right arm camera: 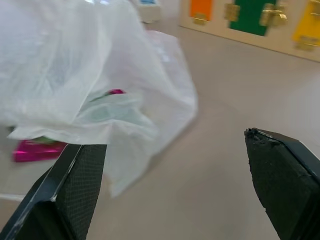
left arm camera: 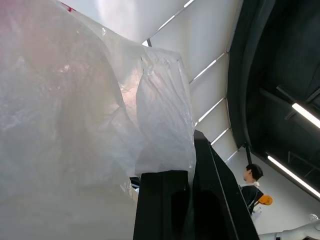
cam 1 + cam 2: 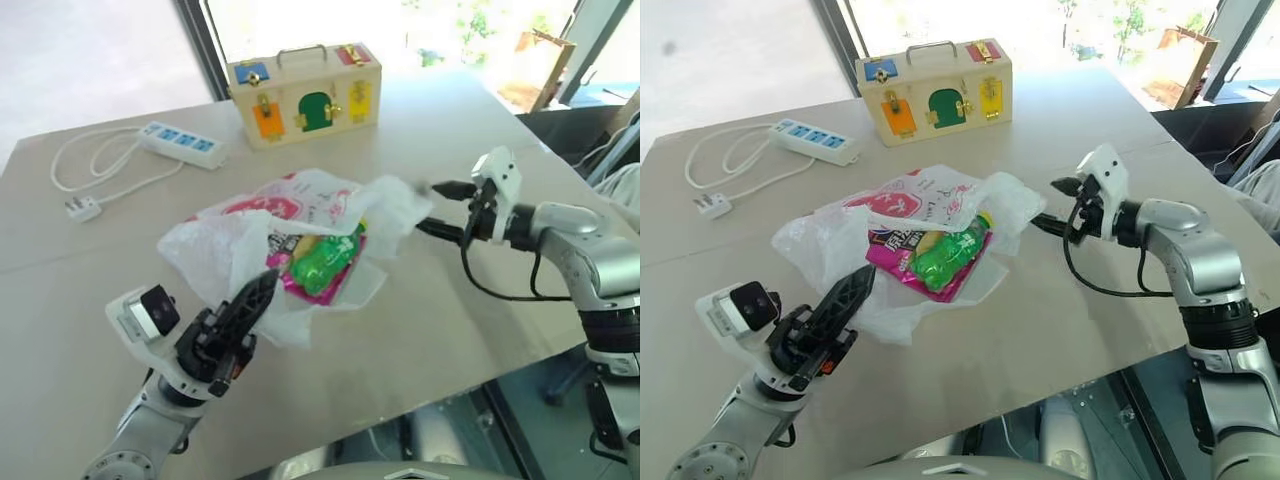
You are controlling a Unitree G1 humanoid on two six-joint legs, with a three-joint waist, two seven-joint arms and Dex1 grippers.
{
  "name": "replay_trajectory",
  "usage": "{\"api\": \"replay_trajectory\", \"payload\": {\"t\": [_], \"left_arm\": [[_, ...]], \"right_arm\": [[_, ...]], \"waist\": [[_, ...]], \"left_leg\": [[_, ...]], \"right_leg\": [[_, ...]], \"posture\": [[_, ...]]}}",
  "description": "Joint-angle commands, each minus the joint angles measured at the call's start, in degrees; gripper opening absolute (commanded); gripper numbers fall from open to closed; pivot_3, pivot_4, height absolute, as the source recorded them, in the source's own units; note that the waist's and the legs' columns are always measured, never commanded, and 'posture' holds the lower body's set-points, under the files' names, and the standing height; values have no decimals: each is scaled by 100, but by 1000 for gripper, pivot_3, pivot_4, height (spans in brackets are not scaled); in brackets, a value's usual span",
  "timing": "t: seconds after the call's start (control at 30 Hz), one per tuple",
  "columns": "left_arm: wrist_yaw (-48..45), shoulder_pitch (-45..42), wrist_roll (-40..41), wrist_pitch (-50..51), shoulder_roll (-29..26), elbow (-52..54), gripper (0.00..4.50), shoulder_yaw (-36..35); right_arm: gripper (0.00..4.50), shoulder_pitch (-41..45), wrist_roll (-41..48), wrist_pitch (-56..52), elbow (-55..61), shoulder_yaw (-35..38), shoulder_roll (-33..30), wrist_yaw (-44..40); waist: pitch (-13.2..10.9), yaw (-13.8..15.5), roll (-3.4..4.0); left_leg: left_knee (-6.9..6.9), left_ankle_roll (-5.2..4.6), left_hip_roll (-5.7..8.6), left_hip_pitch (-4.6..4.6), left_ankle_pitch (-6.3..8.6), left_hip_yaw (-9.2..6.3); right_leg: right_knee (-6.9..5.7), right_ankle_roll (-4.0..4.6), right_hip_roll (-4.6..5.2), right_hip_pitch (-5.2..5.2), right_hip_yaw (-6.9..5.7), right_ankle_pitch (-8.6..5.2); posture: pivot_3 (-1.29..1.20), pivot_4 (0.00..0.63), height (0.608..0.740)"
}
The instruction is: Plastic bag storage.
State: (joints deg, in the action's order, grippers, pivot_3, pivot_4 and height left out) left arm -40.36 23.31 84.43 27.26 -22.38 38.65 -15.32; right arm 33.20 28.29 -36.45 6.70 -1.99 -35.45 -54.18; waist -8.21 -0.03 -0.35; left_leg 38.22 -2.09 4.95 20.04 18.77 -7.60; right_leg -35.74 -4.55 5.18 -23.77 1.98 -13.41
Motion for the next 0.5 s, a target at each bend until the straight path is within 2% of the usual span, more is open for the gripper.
{"api": "replay_trajectory", "payload": {"t": [0.03, 0.17, 0.3, 0.43, 0.5], "left_arm": [[-106, 24, 19, 12, -73, 14, 0, -122], [-118, -2, -1, 7, -98, -12, 0, -116], [-134, -5, -50, 14, -90, -21, 0, -67], [-110, 7, -60, -5, -68, -21, 0, -79], [-117, 40, -65, -6, -66, -3, 0, -86]], "right_arm": [[4403, -53, 289, -117, 335, 129, -202, -354], [4403, -195, 626, -288, 485, 181, -576, -949], [4403, 0, 866, -539, 557, 117, -283, -694], [4403, 17, 176, -230, 303, -370, -38, -313], [4403, 34, 100, -203, 275, -389, 53, -196]], "waist": [[0, -2, 0], [0, 14, 0], [0, -41, 1], [1, -56, -1], [1, -51, -1]], "left_leg": [[0, 0, 0, 0, 0, 0], [4, 0, 0, 0, 0, 0], [4, 0, -4, -1, 0, 3], [5, 0, -5, -2, 0, 2], [5, 0, -1, -2, 0, 2]], "right_leg": [[0, 0, 0, 0, 0, 0], [-3, 0, 0, 2, -1, 0], [-6, -1, -2, 1, 1, 0], [-9, -1, -3, 0, 1, 0], [-7, 0, -2, 0, 1, 0]], "posture": [[0, 150, 740], [0, 150, 740], [0, 150, 740], [0, 150, 740], [0, 150, 740]]}}
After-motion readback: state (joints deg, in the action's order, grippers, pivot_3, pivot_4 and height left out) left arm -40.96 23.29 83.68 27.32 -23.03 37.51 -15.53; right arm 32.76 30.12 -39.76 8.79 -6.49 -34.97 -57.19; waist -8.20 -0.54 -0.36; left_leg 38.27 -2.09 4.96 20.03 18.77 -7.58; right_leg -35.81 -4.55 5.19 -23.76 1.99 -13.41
